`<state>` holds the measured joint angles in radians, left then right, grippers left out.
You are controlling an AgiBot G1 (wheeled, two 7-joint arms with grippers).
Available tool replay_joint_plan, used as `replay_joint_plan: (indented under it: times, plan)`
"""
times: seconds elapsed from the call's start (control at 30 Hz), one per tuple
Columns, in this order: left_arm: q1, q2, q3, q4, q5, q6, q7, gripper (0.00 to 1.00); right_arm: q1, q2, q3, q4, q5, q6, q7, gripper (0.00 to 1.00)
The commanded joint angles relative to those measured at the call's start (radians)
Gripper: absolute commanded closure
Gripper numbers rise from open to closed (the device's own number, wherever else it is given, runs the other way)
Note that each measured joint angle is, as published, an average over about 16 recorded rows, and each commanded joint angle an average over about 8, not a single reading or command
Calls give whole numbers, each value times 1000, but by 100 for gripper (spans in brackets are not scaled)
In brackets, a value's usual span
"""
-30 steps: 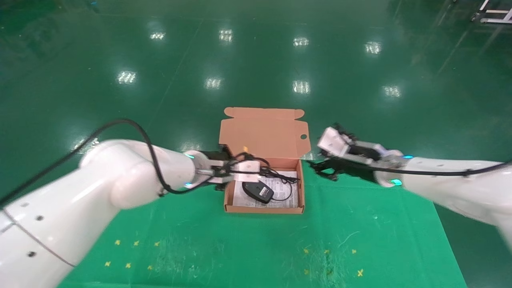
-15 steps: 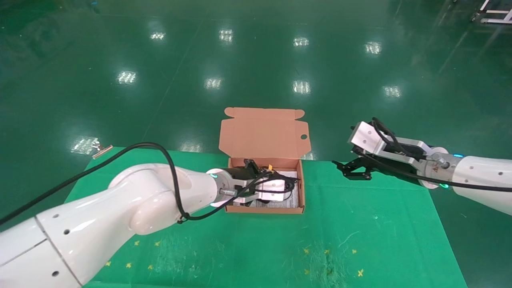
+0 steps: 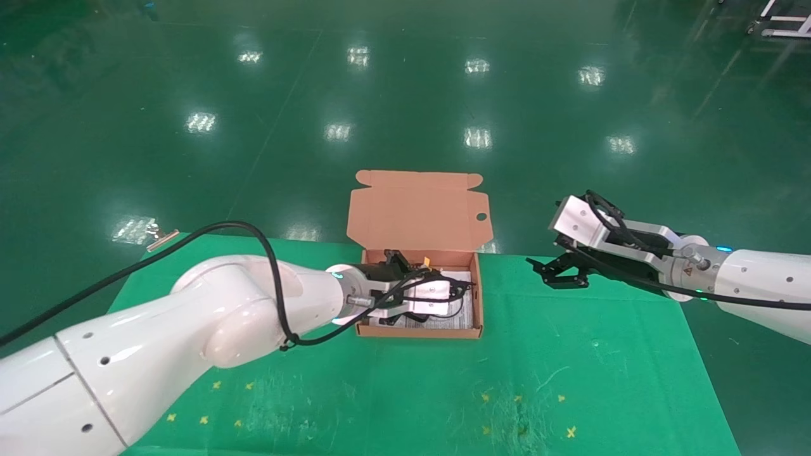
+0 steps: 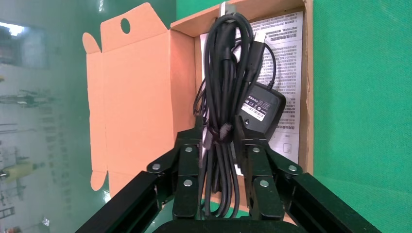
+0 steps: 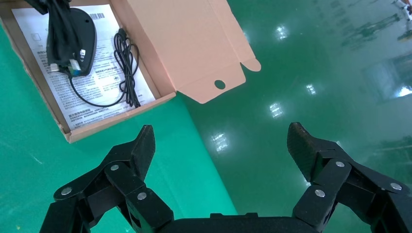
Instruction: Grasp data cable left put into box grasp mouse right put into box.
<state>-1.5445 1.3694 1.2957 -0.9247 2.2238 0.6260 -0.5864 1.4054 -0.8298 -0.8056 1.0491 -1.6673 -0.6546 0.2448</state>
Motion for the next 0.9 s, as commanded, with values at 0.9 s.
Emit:
replay_joint_plan:
  times: [0.9]
  plan:
    - [-75,-98,-155,-31,-135,17,-17,0,99,23,57,43,28,-83,-67,0]
